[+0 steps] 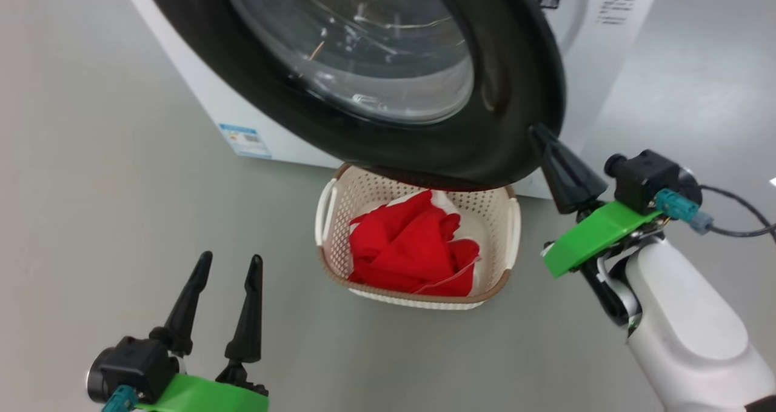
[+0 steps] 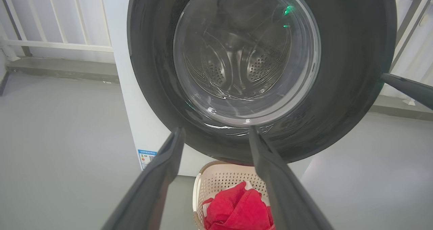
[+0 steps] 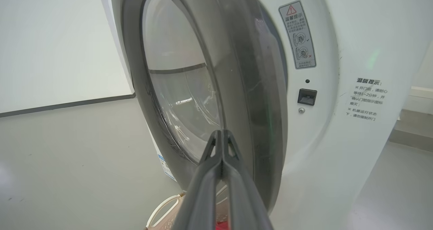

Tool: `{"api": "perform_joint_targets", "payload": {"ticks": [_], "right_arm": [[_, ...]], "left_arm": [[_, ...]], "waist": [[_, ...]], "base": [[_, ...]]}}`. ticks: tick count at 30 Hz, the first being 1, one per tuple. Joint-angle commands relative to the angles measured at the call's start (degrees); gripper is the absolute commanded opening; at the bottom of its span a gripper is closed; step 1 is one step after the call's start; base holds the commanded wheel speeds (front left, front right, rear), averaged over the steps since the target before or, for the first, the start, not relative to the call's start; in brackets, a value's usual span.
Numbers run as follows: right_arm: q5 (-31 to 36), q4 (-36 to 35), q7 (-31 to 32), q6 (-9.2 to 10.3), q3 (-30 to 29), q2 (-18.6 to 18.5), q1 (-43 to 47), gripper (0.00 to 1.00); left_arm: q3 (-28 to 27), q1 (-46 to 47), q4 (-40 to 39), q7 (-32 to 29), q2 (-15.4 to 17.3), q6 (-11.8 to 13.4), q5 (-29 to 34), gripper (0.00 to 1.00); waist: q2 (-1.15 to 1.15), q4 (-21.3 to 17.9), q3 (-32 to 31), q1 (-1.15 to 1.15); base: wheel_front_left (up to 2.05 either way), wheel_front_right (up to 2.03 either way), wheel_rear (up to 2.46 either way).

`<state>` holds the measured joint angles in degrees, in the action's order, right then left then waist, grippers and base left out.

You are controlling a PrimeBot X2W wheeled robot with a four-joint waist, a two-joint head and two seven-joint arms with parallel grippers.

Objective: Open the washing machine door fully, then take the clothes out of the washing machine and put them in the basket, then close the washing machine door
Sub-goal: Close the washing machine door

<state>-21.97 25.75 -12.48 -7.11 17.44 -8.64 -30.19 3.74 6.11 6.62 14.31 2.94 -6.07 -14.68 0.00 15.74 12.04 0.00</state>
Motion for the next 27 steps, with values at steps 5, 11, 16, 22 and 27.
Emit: {"api": "perform_joint_targets", "payload": {"ticks": [5,11,16,22,27], "right_arm": [[-1.00,0.91,-1.56,-0.37,-0.19,-0.49,-4.00,0.00],[-1.58,1.80,-2.16,-0.37,-0.45,-1.49,-7.49,0.00],[-1.35,2.62,-2.40,-0.37,-2.03,-2.55,-10.75,0.00],[-1.61,5.17,-2.48,-0.37,-2.58,-3.48,-15.59,0.00],[-1.47,5.82,-2.50,-0.37,-5.39,-4.03,-19.77,0.00]], "left_arm": [[-1.33,2.31,-1.02,0.69,0.35,-0.25,-0.65,1.00],[-1.33,3.18,-0.85,0.69,0.17,-0.46,-0.89,1.00],[-1.03,4.30,-0.63,0.69,0.06,-0.62,-1.19,1.00],[-0.46,5.30,-0.01,0.69,-0.02,-0.79,-1.86,1.00],[0.08,5.96,0.25,0.69,-0.04,-0.91,-1.94,1.00]], "waist": [[0.00,3.50,3.50,0.00],[0.00,4.22,5.92,0.00],[0.00,4.26,7.88,0.00],[0.00,4.19,9.44,0.00],[0.00,4.43,10.73,0.00]], "base": [[0.00,0.00,0.00],[0.00,0.00,0.00],[0.00,0.00,0.00],[0.00,0.00,0.00],[0.00,0.00,0.00]]}}
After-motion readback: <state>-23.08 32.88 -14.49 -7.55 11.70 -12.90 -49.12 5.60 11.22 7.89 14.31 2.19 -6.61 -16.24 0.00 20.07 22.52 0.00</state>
